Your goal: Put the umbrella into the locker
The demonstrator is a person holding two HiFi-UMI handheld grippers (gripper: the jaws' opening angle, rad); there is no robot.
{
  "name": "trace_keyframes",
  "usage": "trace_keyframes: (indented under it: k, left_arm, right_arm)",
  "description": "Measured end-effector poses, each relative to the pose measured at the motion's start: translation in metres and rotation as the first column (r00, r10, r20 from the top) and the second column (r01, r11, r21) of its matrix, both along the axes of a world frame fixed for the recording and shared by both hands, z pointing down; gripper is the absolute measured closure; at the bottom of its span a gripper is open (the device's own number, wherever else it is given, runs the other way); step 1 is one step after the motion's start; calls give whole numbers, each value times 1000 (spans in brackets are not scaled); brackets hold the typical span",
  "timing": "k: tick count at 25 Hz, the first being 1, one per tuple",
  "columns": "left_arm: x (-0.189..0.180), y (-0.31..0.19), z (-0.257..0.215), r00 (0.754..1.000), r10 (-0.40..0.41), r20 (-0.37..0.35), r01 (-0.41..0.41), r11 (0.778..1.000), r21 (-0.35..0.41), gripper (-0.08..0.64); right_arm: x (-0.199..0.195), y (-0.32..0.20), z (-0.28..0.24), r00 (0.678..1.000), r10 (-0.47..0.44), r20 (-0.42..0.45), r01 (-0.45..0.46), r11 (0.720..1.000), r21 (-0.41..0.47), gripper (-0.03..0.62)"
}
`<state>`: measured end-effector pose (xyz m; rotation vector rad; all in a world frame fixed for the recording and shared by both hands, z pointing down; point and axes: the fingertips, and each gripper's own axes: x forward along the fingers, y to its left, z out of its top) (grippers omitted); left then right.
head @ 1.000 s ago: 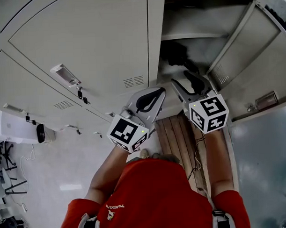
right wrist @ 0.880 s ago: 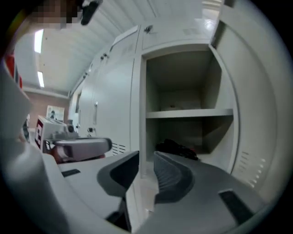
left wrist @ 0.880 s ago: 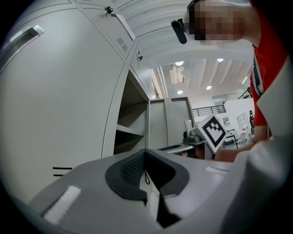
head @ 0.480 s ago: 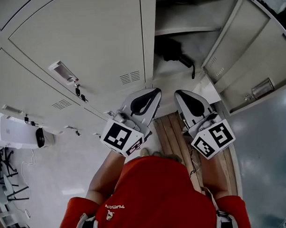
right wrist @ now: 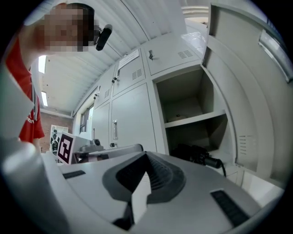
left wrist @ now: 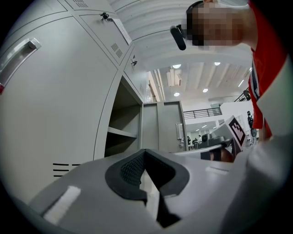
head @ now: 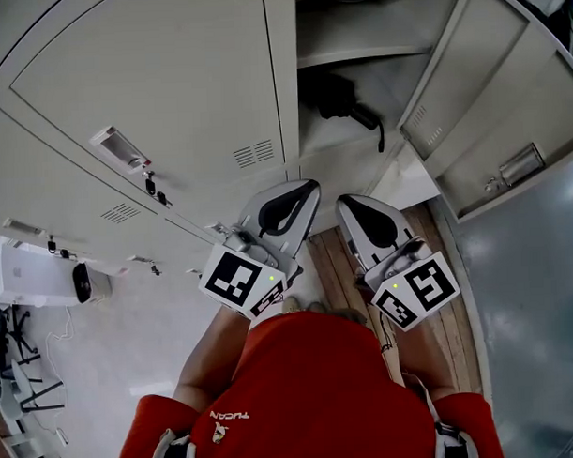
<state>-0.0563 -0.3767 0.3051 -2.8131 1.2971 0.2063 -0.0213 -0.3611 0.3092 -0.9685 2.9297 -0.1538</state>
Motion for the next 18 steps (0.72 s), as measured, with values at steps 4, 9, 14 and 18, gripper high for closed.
trace_keyframes:
  k: [4, 9, 14, 18]
  left_arm:
    - [1, 0, 0, 1000, 1, 2, -1, 1000, -3, 555]
    - [0, 2, 1, 1000, 4, 1, -4, 1000, -4, 555]
    - [-1, 2, -1, 1000, 3, -4, -3, 1000, -2, 555]
    - [-2, 1, -2, 1000, 4, -8, -4, 1000, 0, 555]
  right_arm:
    - [0, -1, -1, 1000, 2, -3, -2, 1000, 6, 591]
    - [1, 0, -1, 1000, -1, -2, 1, 1000, 0, 591]
    - [-1, 0, -1, 1000, -2, -2, 2, 1000, -2, 591]
    - [0, -2, -3, 1000, 1, 1, -1, 1000, 1, 591]
